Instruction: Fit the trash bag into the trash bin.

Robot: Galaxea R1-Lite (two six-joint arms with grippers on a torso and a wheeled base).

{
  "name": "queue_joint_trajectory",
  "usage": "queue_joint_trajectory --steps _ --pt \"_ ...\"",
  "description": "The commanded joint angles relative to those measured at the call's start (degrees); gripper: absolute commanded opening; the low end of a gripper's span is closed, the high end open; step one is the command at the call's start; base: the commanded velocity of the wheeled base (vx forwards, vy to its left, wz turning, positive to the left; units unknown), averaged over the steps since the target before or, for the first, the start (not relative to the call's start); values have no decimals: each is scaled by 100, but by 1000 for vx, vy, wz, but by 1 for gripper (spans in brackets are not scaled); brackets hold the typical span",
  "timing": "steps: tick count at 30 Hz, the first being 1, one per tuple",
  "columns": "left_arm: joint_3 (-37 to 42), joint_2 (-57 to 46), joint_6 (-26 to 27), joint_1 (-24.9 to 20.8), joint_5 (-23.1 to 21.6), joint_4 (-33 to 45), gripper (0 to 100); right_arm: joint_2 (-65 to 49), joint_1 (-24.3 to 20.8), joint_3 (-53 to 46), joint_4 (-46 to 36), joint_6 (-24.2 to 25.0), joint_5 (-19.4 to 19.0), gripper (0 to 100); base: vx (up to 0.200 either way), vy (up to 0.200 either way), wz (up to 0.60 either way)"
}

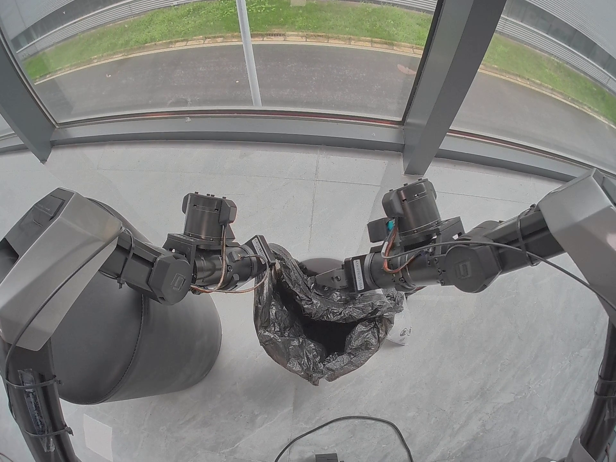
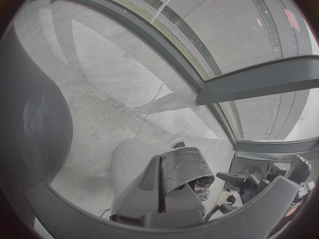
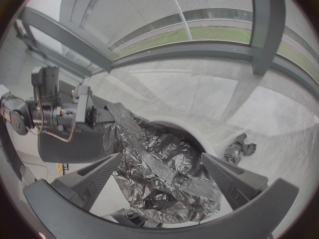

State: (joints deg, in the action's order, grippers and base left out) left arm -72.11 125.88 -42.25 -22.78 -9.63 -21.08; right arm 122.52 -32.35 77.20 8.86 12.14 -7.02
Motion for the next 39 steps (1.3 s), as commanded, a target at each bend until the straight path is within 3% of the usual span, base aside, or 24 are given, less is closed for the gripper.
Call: queue_joint_trajectory --steps 1,25,26,39 --pt "21 -72 -2 -33 -4 -2 0 616 -166 383 1 -195 -10 100 0 0 0" --pt "21 -64 -29 -24 -13 -2 0 1064 -280 559 -25 -212 25 100 0 0 0" --pt "21 -64 -29 -24 -13 -2 0 1073 -289 568 -25 -212 34 0 0 0 0" --pt "21 -46 -29 -24 -4 -2 0 1038 -315 621 1 -159 34 0 0 0 0"
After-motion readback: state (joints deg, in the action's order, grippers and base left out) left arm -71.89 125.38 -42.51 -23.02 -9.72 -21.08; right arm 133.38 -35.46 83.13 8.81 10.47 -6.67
